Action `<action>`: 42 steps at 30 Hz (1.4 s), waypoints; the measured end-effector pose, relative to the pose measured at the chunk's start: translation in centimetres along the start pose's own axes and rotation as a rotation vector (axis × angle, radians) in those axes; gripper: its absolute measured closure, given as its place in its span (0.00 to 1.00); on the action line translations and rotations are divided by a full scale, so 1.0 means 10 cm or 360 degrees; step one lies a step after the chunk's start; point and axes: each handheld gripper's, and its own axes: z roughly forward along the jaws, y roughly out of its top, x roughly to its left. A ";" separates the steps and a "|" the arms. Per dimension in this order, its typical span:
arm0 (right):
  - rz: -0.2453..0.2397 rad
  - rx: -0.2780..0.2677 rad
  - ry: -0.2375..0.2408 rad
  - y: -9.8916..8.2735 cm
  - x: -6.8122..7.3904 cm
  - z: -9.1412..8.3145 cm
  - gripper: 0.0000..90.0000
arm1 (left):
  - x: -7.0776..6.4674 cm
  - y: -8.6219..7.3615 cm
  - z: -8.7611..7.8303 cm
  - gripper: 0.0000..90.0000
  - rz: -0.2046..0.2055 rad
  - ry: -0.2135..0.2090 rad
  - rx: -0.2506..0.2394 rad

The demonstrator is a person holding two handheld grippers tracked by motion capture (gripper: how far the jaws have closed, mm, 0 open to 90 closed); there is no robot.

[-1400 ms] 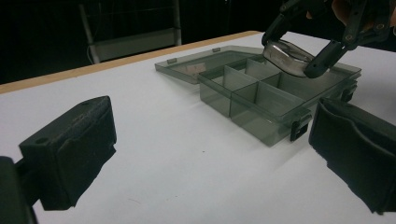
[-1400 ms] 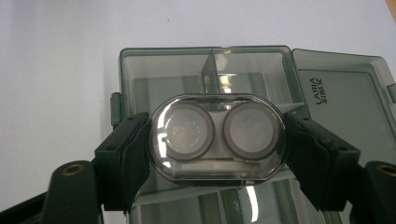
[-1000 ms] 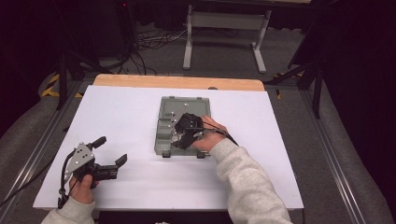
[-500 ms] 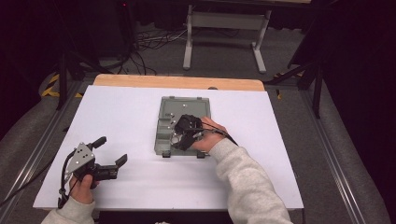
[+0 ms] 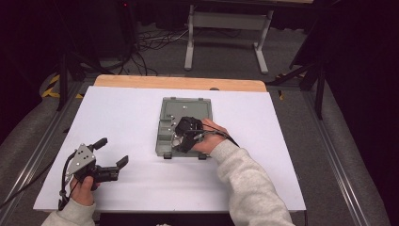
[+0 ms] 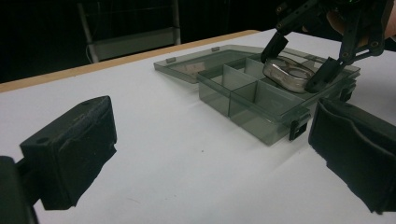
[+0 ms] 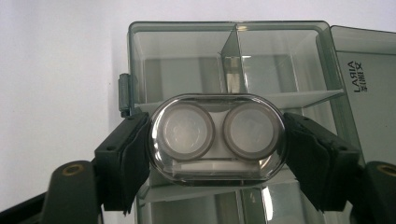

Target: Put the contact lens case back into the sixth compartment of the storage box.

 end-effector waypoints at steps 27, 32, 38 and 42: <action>-0.0013 -0.0178 -0.0051 0.06 0.03 -0.17 0.04 | 0.00 0.00 0.00 0.02 -0.0003 0.0005 -0.0006; -0.0018 -0.0255 -0.0087 0.09 0.07 -0.29 0.01 | 0.00 0.00 0.00 0.02 -0.0005 0.0007 -0.0005; -0.0013 -0.0310 -0.0113 0.10 0.13 -0.40 0.00 | 0.00 0.00 0.00 0.02 -0.0004 0.0008 -0.0004; -0.0033 -0.0315 -0.0119 0.11 0.15 -0.44 0.00 | 0.00 0.00 0.00 0.02 -0.0006 0.0008 -0.0006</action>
